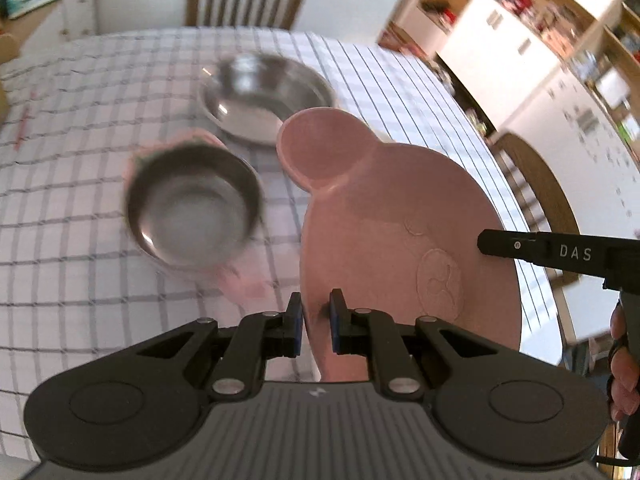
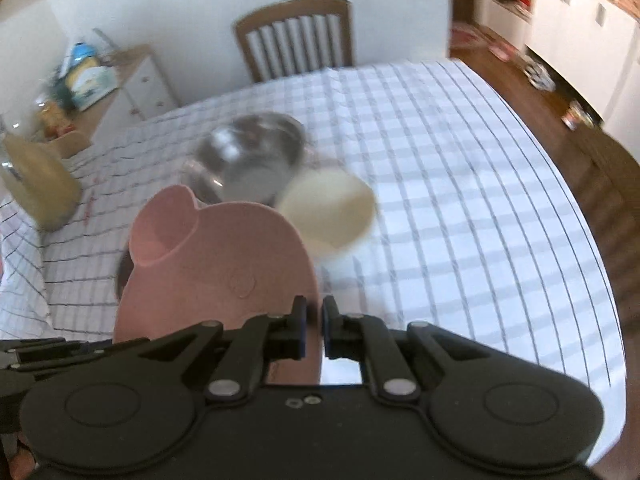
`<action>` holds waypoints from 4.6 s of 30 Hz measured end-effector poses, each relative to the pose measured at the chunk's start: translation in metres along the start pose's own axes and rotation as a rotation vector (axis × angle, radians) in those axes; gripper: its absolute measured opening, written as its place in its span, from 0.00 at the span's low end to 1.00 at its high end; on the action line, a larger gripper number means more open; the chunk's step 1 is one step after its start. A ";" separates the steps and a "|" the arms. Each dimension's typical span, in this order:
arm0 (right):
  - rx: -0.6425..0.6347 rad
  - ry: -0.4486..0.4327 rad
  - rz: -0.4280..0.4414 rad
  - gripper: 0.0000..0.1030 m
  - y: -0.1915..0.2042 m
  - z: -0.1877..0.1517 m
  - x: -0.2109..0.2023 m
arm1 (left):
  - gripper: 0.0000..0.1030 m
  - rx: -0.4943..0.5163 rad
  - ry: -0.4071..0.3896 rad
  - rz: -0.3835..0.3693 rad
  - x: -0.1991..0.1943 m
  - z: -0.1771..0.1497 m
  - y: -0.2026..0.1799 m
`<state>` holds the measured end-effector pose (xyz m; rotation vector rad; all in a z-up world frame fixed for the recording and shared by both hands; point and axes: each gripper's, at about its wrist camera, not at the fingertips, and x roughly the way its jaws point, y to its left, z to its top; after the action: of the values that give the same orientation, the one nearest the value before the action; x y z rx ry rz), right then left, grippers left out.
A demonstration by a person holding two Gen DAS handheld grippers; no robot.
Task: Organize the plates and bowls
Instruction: 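Carry the pink plate with both grippers and lower it onto the white plates, then open both grippers to release the pink plate, then move both grippers toward the large steel bowl, then close both grippers on the rim of the large steel bowl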
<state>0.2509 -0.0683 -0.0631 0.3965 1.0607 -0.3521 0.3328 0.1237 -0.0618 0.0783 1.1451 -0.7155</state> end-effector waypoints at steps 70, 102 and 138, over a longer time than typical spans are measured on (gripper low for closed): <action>-0.104 -0.003 0.072 0.66 -0.003 -0.057 -0.009 | 0.55 0.123 -0.106 0.022 -0.011 -0.011 -0.012; -0.310 -0.105 0.076 1.00 0.046 0.131 0.062 | 0.86 -0.011 -0.278 0.200 0.010 0.149 0.038; -0.170 0.193 0.144 0.52 0.024 0.198 0.237 | 0.35 -0.341 0.020 0.210 0.169 0.217 0.134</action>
<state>0.5191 -0.1626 -0.1862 0.3576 1.2329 -0.0950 0.6183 0.0593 -0.1504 -0.0817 1.2431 -0.3287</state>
